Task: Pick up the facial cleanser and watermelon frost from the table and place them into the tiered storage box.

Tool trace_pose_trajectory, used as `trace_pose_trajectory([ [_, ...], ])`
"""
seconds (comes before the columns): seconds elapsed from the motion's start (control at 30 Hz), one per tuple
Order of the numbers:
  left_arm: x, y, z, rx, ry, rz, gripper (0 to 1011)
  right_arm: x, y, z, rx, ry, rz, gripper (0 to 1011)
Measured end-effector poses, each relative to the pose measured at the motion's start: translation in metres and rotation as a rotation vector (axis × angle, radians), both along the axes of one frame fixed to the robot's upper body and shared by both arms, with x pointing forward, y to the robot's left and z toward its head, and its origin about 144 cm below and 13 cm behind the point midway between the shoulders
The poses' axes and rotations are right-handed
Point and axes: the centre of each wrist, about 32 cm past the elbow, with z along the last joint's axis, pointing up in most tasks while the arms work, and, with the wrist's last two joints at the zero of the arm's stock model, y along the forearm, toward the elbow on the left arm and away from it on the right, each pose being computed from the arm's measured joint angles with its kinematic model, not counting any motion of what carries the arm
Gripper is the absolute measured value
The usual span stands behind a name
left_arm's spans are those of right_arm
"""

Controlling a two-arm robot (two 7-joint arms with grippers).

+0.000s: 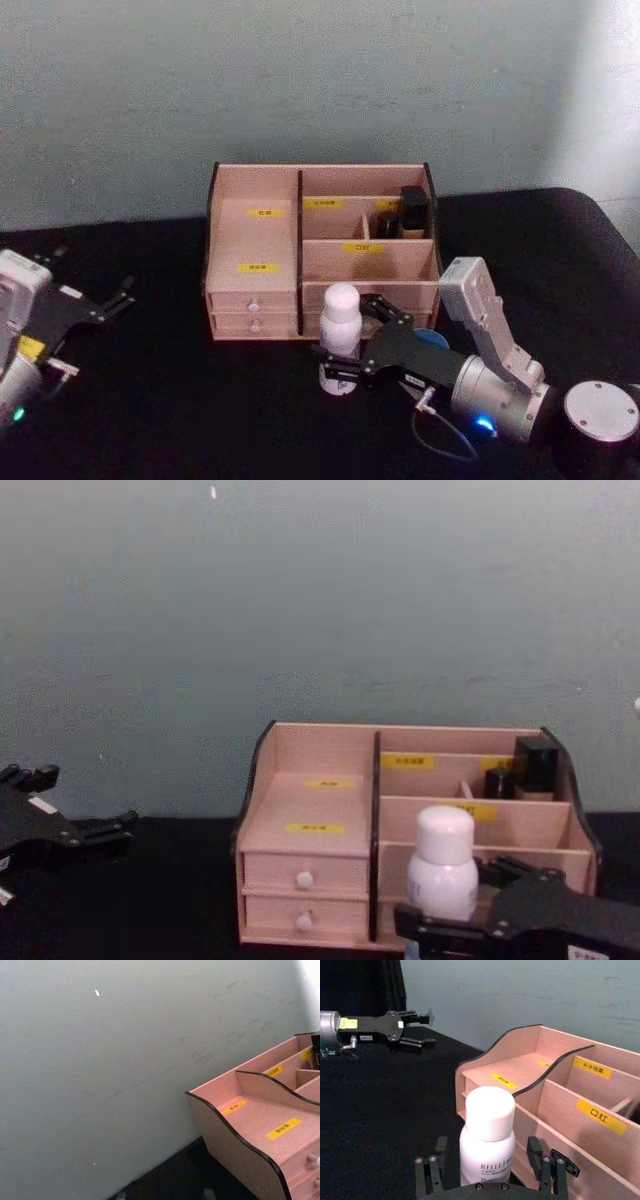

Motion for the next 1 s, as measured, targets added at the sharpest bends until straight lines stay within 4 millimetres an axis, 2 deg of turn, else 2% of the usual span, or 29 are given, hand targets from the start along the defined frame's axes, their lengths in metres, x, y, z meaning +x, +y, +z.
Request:
trace_pose_trajectory([
  [0.77,0.0000,0.0000,0.0000,0.000,0.000,0.000,1001,-0.0004,-0.0004,0.0003,0.001,-0.003,0.000,1002],
  [1.0,0.0000,0.0000,0.0000,0.000,0.000,0.000,1001,-0.0004,-0.0003,0.0003,0.001,-0.003,0.000,868],
])
